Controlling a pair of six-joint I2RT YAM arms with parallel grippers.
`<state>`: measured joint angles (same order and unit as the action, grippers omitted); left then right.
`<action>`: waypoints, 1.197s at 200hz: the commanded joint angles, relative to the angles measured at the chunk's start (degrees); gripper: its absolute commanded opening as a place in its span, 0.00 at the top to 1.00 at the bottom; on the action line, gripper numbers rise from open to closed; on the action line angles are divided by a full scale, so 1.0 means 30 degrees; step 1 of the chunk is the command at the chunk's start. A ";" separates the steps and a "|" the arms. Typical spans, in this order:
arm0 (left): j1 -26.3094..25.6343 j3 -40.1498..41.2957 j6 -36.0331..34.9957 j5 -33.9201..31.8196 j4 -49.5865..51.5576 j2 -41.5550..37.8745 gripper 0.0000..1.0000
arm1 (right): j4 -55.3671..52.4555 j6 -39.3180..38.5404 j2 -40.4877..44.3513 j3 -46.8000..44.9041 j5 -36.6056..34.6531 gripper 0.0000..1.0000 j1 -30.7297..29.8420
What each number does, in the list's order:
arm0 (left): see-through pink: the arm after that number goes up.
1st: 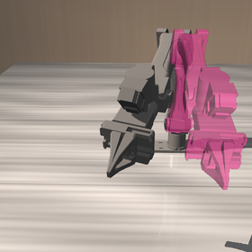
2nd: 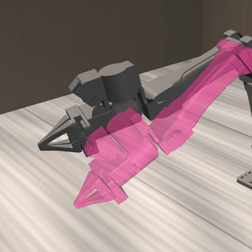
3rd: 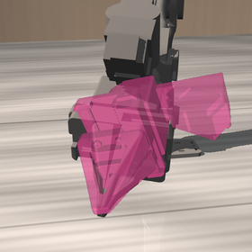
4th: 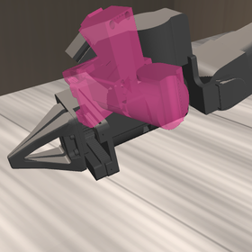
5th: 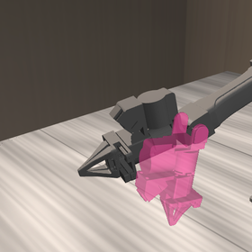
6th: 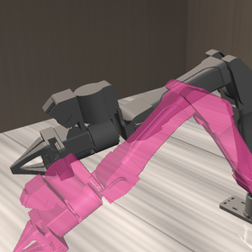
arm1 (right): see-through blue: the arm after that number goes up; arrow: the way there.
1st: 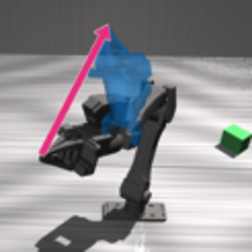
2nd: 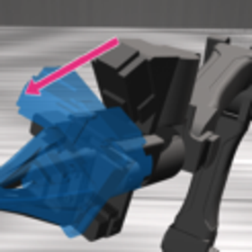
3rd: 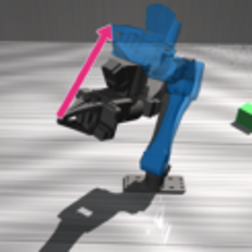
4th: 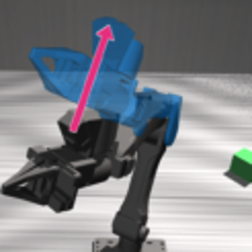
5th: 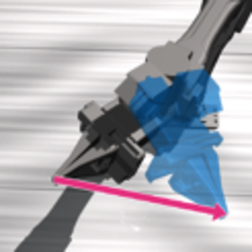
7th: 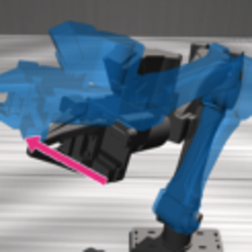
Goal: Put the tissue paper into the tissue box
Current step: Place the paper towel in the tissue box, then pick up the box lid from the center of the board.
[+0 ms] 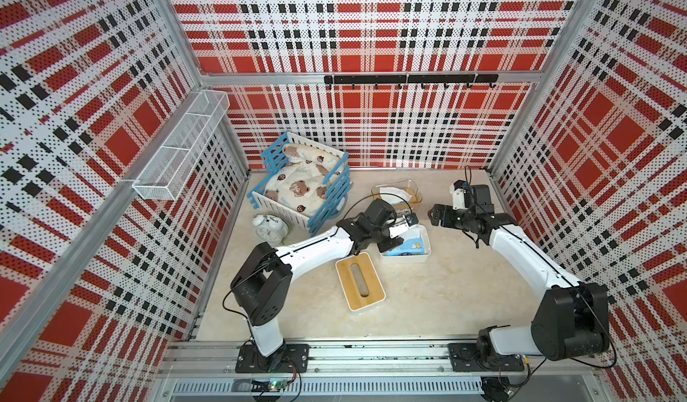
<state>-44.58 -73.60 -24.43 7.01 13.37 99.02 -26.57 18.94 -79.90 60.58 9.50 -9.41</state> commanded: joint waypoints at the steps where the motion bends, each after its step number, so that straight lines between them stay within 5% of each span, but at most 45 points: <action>1: 0.1431 0.0726 0.5275 -0.0650 -0.1437 -0.1693 0.47 | -0.0868 -0.0356 -0.0020 0.0326 0.0253 0.07 -0.0683; 34: 0.4033 0.2023 0.9887 -0.0277 -0.1787 -0.3200 0.45 | -0.1562 -0.0998 -0.0004 0.0638 0.0263 0.08 -0.2591; 75: 0.6323 0.3886 1.2399 -0.1178 -0.3786 -0.4739 0.43 | -0.2402 -0.1069 0.0129 0.1091 0.0483 0.10 -0.5234; 149: 0.7464 0.6504 1.4161 -0.2845 -0.7193 -0.6343 0.26 | -0.1254 0.0538 -0.2551 0.1298 -0.0825 0.14 -1.1440; 239: 0.8091 0.7923 1.4799 -0.3979 -0.8205 -0.7709 0.19 | -0.1835 0.2234 -0.4811 0.1791 -0.1162 0.17 -1.3849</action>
<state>-20.78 -50.98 19.05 -3.55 -8.93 77.25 -31.42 23.40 -92.75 64.27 7.70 -49.43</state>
